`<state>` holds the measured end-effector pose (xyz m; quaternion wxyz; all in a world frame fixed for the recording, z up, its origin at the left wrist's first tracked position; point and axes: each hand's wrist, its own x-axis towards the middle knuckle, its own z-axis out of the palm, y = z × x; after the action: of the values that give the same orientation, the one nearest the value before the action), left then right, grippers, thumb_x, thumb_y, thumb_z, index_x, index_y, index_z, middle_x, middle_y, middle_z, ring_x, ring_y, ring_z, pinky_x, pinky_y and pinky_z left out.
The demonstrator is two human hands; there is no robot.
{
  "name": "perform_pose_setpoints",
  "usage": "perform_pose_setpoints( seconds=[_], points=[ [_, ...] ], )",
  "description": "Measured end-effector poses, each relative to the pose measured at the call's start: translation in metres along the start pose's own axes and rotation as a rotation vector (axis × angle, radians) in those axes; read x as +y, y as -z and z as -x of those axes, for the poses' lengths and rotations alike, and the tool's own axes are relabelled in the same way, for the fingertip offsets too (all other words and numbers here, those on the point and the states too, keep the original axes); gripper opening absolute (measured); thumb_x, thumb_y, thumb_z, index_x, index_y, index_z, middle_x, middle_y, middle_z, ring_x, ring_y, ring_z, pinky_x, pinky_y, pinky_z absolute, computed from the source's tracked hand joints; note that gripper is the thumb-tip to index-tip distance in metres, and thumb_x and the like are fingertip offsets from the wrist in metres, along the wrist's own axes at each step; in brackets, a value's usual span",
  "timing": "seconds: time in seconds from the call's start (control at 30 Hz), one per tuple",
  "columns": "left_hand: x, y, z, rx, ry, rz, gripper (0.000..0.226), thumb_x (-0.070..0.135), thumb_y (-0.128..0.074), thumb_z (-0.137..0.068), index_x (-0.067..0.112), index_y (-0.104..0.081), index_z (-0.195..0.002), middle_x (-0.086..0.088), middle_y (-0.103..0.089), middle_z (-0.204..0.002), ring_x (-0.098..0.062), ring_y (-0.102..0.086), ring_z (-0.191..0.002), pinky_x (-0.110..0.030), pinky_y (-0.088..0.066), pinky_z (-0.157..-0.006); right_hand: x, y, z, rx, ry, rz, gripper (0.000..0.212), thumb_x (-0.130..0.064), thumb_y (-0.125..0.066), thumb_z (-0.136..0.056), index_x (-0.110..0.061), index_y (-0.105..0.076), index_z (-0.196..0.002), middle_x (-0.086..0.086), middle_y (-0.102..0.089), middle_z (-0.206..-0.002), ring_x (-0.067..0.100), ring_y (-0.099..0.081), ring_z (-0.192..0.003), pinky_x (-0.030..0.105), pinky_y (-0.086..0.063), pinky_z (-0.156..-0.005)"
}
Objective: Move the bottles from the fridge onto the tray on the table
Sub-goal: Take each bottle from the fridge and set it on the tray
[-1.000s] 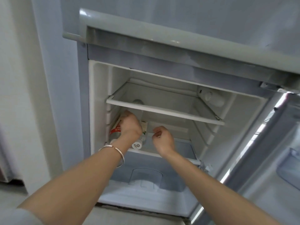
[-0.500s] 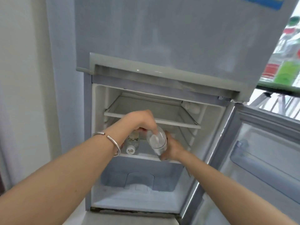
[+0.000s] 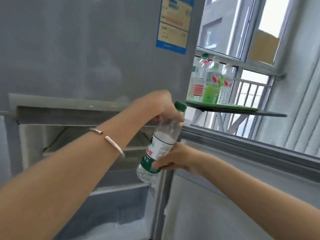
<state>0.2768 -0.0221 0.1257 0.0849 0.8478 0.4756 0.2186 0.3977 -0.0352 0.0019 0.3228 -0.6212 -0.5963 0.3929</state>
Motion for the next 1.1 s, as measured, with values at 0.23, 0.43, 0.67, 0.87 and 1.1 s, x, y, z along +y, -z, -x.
perform_pose_setpoints(
  seconds=[0.23,0.43,0.67,0.87,1.1],
  points=[
    [0.074,0.004,-0.037,0.108,-0.157,0.232,0.073,0.064,-0.057,-0.081,-0.001,-0.060,-0.113,-0.014,-0.066,-0.089,-0.019,-0.063,-0.077,-0.025,-0.037,-0.054,-0.035,0.084,0.055,0.150,0.008,-0.044,0.039,-0.007,-0.077,-0.077,-0.008,-0.064,-0.114,0.010,-0.071,-0.114,0.024,-0.069,-0.103,0.034,-0.056,-0.091],
    [0.107,-0.010,-0.072,0.489,-0.324,0.577,0.052,0.045,-0.059,-0.090,0.012,-0.054,-0.128,-0.006,-0.062,-0.126,-0.023,-0.060,-0.113,-0.037,-0.051,-0.093,-0.074,0.163,0.064,0.354,0.038,-0.044,0.043,-0.033,-0.076,-0.079,-0.005,-0.063,-0.109,0.012,-0.070,-0.097,0.023,-0.067,-0.084,0.030,-0.058,-0.081],
    [0.116,-0.048,-0.131,0.482,-0.288,0.755,0.033,0.015,-0.042,-0.099,0.014,-0.060,-0.126,-0.008,-0.067,-0.117,-0.016,-0.063,-0.086,-0.025,-0.053,-0.068,-0.094,0.251,0.021,0.584,0.109,-0.009,0.049,-0.041,-0.075,-0.077,-0.006,-0.059,-0.107,0.006,-0.065,-0.088,0.015,-0.060,-0.075,0.022,-0.052,-0.063],
    [0.136,-0.064,-0.185,0.287,-0.160,0.607,0.042,-0.005,-0.039,-0.093,0.004,-0.055,-0.131,-0.012,-0.056,-0.136,-0.026,-0.055,-0.121,-0.040,-0.047,-0.103,-0.070,0.323,-0.050,0.843,0.124,0.046,0.061,-0.045,-0.082,-0.067,-0.009,-0.055,-0.109,0.005,-0.064,-0.095,0.017,-0.062,-0.080,0.026,-0.052,-0.060],
    [0.138,-0.091,-0.236,0.109,-0.079,0.464,0.041,-0.009,-0.041,-0.089,0.007,-0.069,-0.115,-0.009,-0.060,-0.133,-0.022,-0.059,-0.114,-0.034,-0.051,-0.098,-0.018,0.359,-0.127,0.987,-0.117,0.195,0.084,-0.058,-0.082,-0.060,-0.009,-0.050,-0.121,0.006,-0.066,-0.108,0.025,-0.067,-0.090,0.039,-0.058,-0.077]
  ],
)
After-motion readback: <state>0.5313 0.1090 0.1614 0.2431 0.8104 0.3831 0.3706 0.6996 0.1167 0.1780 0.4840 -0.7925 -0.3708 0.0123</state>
